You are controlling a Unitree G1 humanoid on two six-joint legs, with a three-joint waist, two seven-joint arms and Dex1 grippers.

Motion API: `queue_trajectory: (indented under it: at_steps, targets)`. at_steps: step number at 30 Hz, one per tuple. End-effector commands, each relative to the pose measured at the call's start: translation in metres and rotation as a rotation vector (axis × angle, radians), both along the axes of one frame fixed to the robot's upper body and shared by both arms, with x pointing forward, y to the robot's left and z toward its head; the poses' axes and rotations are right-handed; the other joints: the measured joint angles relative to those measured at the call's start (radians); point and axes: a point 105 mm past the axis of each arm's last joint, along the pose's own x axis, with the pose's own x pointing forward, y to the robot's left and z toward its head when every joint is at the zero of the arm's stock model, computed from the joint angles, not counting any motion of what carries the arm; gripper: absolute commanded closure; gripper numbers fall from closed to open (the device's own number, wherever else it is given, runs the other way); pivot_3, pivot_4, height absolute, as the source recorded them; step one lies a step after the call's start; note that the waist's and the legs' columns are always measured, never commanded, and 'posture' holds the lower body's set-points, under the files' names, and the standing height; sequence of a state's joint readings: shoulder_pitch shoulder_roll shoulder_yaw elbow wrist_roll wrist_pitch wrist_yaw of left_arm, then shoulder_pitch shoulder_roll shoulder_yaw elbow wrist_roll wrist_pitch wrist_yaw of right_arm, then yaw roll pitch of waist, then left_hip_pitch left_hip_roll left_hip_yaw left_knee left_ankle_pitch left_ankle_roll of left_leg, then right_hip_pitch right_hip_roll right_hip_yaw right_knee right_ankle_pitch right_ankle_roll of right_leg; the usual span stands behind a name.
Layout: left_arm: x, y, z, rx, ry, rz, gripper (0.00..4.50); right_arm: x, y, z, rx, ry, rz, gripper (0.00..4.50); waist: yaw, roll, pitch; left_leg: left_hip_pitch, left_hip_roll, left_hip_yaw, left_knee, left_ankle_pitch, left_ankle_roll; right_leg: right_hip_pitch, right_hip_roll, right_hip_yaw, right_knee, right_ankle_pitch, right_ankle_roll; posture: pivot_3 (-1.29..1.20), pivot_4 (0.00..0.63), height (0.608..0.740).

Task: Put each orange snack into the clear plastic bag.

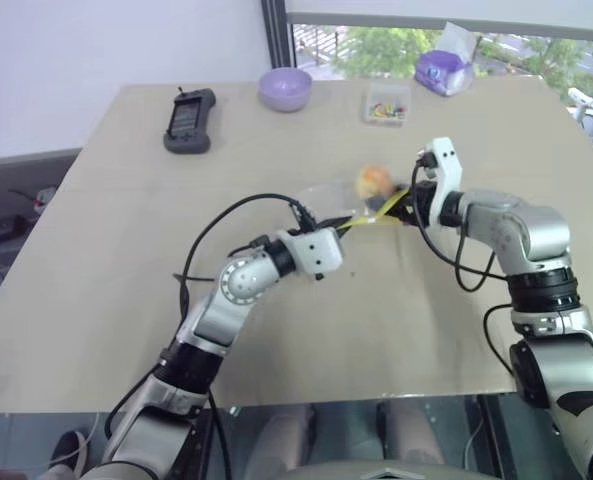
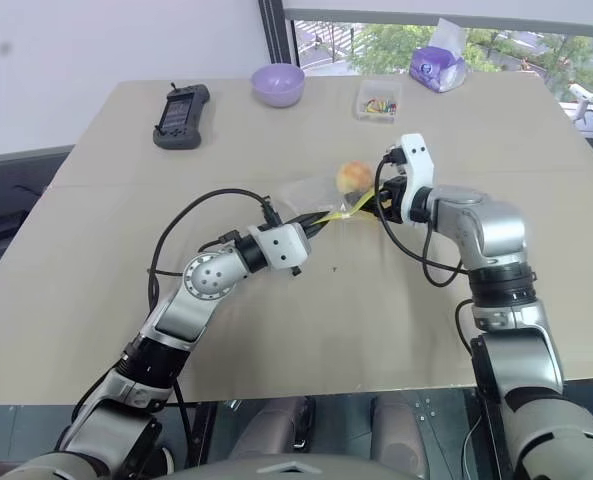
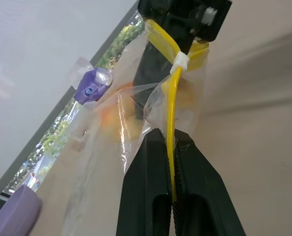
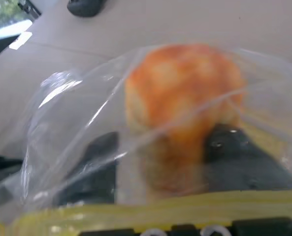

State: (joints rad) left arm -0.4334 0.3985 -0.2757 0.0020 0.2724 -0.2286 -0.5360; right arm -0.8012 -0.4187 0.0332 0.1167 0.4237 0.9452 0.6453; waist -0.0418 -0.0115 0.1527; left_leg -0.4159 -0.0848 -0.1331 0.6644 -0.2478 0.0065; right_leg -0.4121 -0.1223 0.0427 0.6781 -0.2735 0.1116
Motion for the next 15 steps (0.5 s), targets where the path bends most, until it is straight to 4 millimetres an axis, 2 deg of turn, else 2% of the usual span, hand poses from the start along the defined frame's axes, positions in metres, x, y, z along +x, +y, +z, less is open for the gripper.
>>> queue_trajectory:
  at_steps: [1, 5, 8, 12, 15]
  targets:
    - [0.003, 0.001, 0.012, -0.017, -0.046, 0.022, 4.50, -0.010, 0.001, 0.016, 0.011, -0.043, 0.064, 1.53, 0.000, 0.000, 0.000, 0.000, 0.000, 0.000, 0.000, 0.000, 0.000, 0.000, 0.000, 0.000, 0.000, 0.000, 0.000, 0.00, 0.150, 0.740]
    - [0.008, 0.007, 0.009, -0.006, -0.047, 0.056, 4.50, -0.024, -0.006, 0.025, 0.098, 0.017, 0.126, 1.53, 0.001, 0.000, 0.000, 0.000, 0.000, 0.000, 0.000, 0.000, 0.000, 0.000, 0.000, 0.000, 0.000, 0.000, 0.000, 0.00, 0.150, 0.740]
    - [0.008, 0.008, 0.009, -0.006, -0.048, 0.062, 4.50, -0.035, -0.013, 0.020, 0.077, 0.050, 0.169, 1.53, 0.004, 0.000, 0.000, 0.000, 0.000, 0.000, 0.000, 0.000, 0.000, 0.000, 0.000, 0.000, 0.000, 0.000, 0.000, 0.00, 0.150, 0.740]
    - [0.009, 0.009, 0.009, -0.008, -0.049, 0.067, 4.50, -0.037, -0.019, 0.016, 0.040, 0.059, 0.141, 1.53, 0.002, 0.000, 0.000, 0.000, 0.000, 0.000, 0.000, 0.000, 0.000, 0.000, 0.000, 0.000, 0.000, 0.000, 0.000, 0.00, 0.150, 0.740]
    - [0.009, 0.009, 0.010, -0.010, -0.049, 0.071, 4.50, -0.055, -0.018, 0.021, 0.066, 0.061, 0.234, 1.53, 0.002, 0.000, 0.000, 0.000, 0.000, 0.000, 0.000, 0.000, 0.000, 0.000, 0.000, 0.000, 0.000, 0.000, 0.000, 0.00, 0.150, 0.740]
